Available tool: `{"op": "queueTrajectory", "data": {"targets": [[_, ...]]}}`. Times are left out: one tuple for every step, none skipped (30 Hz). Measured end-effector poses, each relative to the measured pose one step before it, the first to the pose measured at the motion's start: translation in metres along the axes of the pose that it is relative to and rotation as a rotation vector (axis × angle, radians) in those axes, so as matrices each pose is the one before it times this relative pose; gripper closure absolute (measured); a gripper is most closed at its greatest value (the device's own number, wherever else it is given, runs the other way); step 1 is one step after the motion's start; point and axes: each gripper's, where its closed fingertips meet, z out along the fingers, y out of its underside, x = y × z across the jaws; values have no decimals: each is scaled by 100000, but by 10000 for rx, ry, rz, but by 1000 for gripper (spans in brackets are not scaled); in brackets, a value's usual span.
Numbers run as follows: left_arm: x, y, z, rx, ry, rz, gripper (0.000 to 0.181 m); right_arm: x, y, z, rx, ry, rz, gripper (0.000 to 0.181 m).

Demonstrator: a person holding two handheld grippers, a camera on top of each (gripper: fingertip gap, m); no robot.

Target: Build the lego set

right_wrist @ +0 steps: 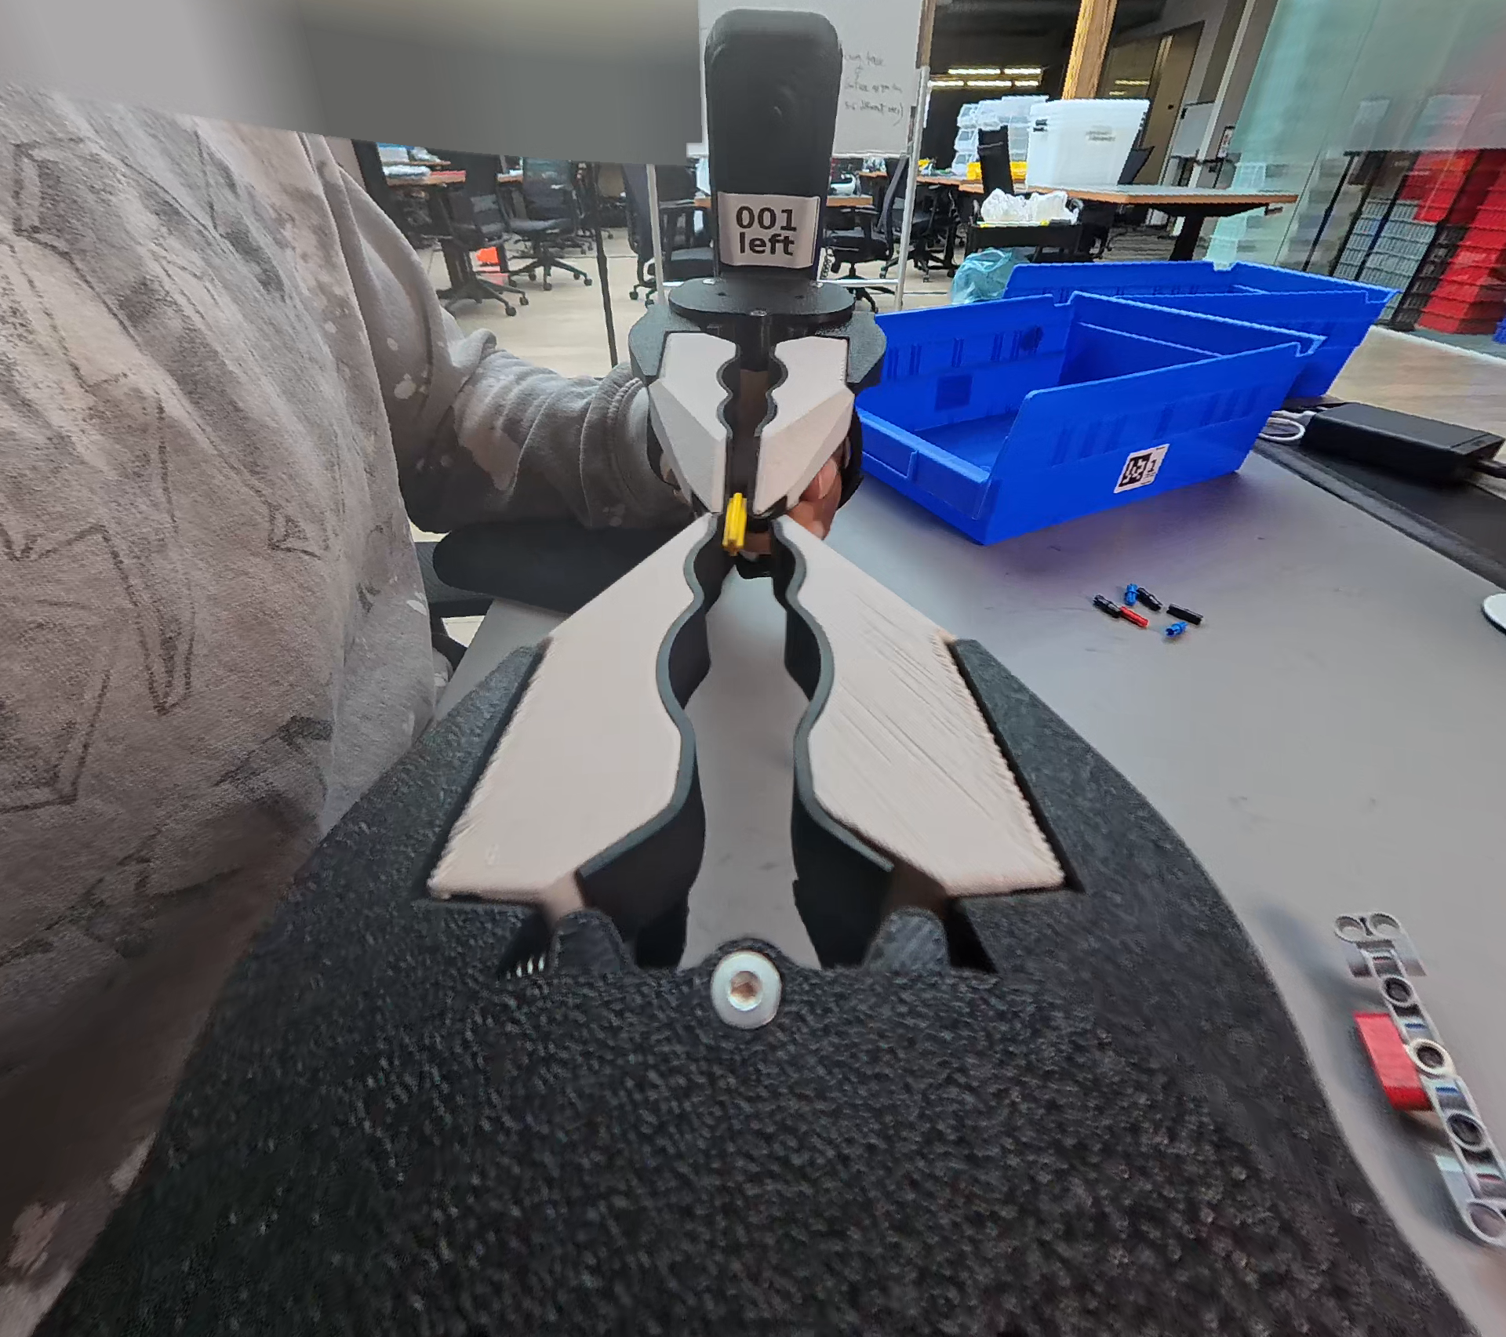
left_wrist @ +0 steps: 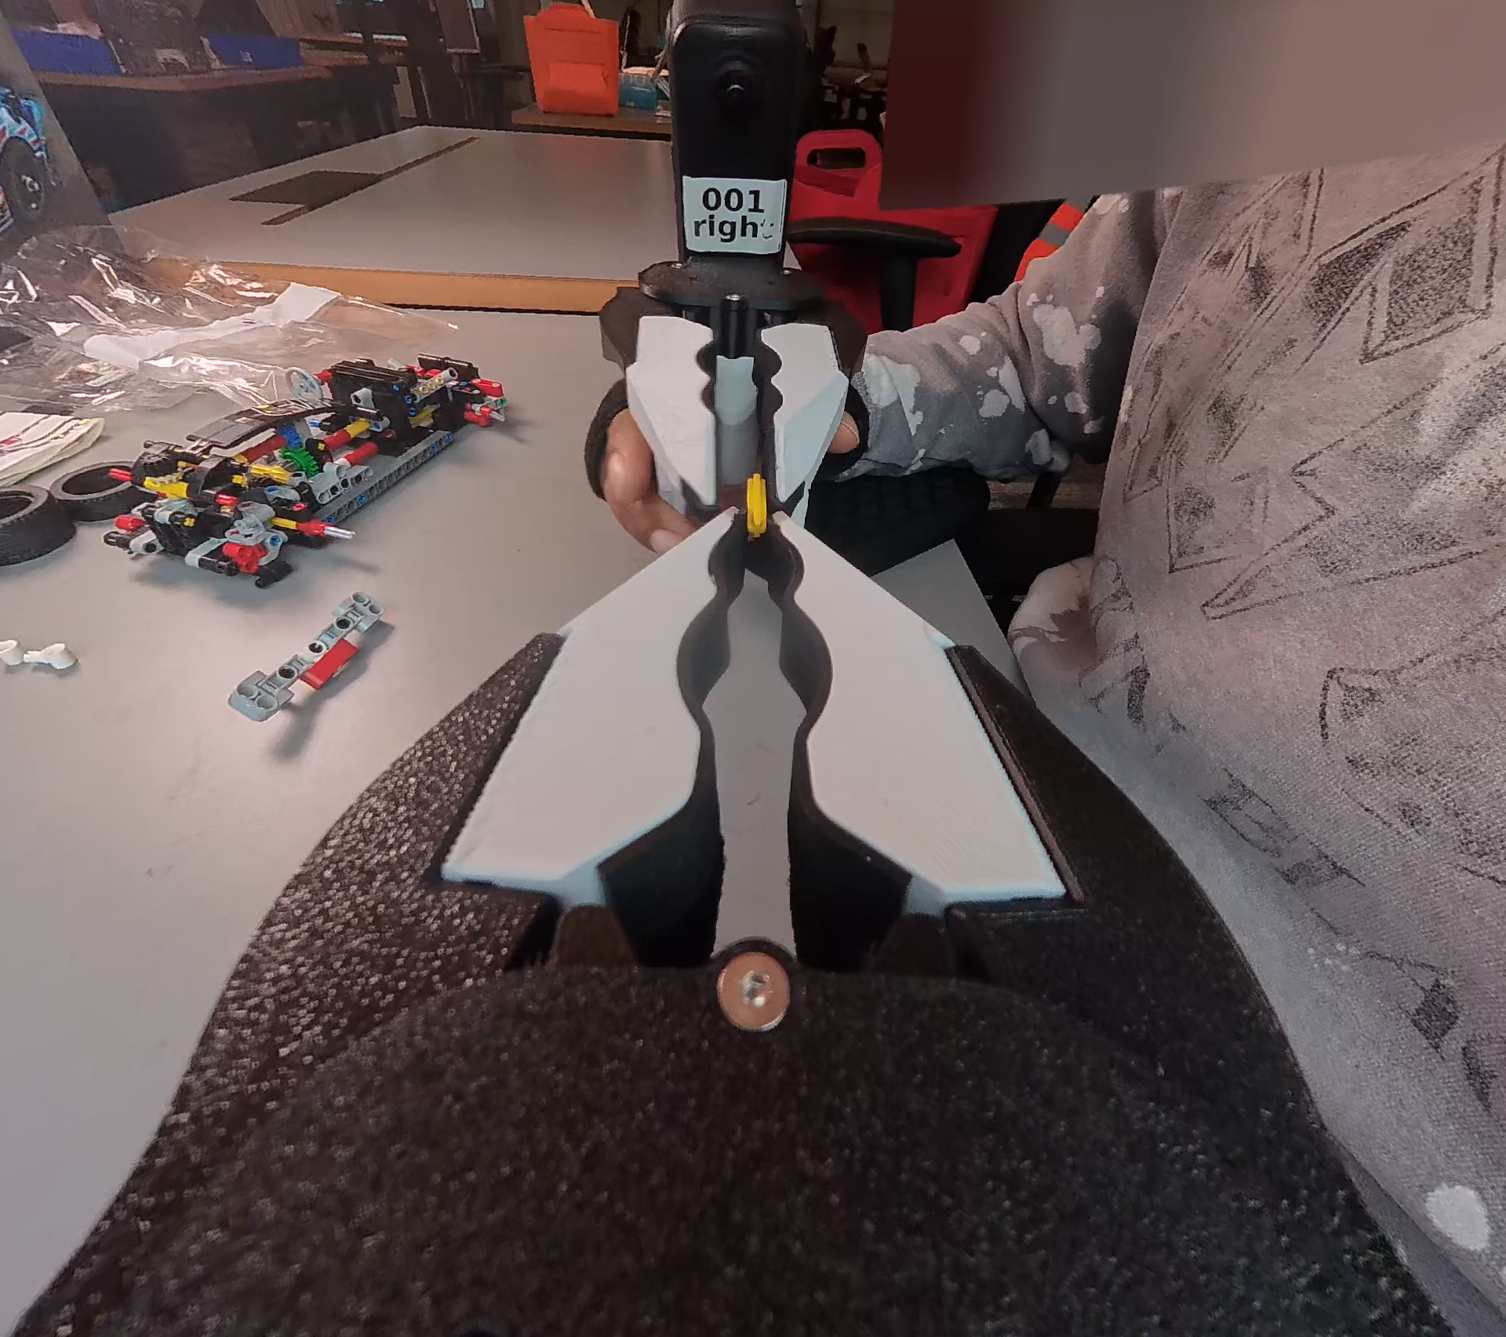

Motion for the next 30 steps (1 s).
{"op": "queueTrajectory", "data": {"targets": [[4,33,-13,-24,8,29,179,-218,52,38,-30,-34,-145,177],[38,11,-22,-7,28,-13,179,-35,22,22,-12,89,-203,177],[-14,6,2,10,3,-15,179,18,-5,-2,3,36,-24,177],[-4,9,-1,0,12,-24,179,11,-2,-11,25,-20,86,177],[-35,10,-12,-9,1,-19,179,49,3,17,20,27,4,177],[-28,5,-21,4,-2,-19,179,57,5,21,1,67,-98,177],[-9,-15,-27,19,11,-34,179,12,-35,16,0,43,-100,177],[-7,-35,-23,26,11,-35,179,27,-58,14,18,30,-60,177],[2,-27,-17,12,16,-23,179,6,-39,14,19,20,-52,177],[27,-9,-4,7,19,-8,179,-24,-28,1,9,10,-67,177],[35,-9,-2,14,27,-23,179,-19,-40,-6,17,17,-87,177],[46,-21,-8,21,53,-46,179,-51,-35,11,19,11,-91,177],[43,-39,-18,29,39,-32,179,-40,-44,13,19,10,-56,178],[-3,-44,-8,32,7,-23,179,6,-59,6,22,37,-75,178],[-5,-25,-13,17,8,-31,179,-2,-34,4,14,42,-118,179],[-19,3,-15,10,9,-43,179,13,-14,10,-8,49,-122,180],[-41,-8,-9,22,6,-70,179,44,11,13,-22,49,-88,180],[-77,8,5,29,-4,-86,179,81,32,-9,-34,4,57,180],[-125,61,5,-2,-43,-63,179,108,104,-8,-65,-44,170,180],[-302,43,-25,-23,-170,-31,178,273,189,-44,-107,35,101,180],[-553,-101,-179,22,-309,-52,172,233,163,-185,-120,-19,13,180],[-623,-103,-360,-31,-271,-134,162,479,72,-379,-71,89,69,180],[-608,118,-386,-195,-192,-272,154,654,120,-536,-73,147,98,180],[-535,504,-258,-372,-143,-326,150,685,466,-581,-227,123,124,180],[-424,1014,2,-549,-99,-286,148,681,705,-544,-314,159,39,180],[-478,1488,301,-722,-187,-216,146,631,737,-457,-315,204,-14,180],[-610,1766,567,-861,-319,-80,147,391,764,-289,-356,105,-3,180],[-730,1756,709,-879,-447,36,147,222,690,-139,-326,49,-26,180],[-530,1463,730,-746,-334,80,146,164,511,-9,-224,57,-48,180],[-354,1028,632,-546,-214,36,147,-22,352,67,-162,-35,-14,180]]}}
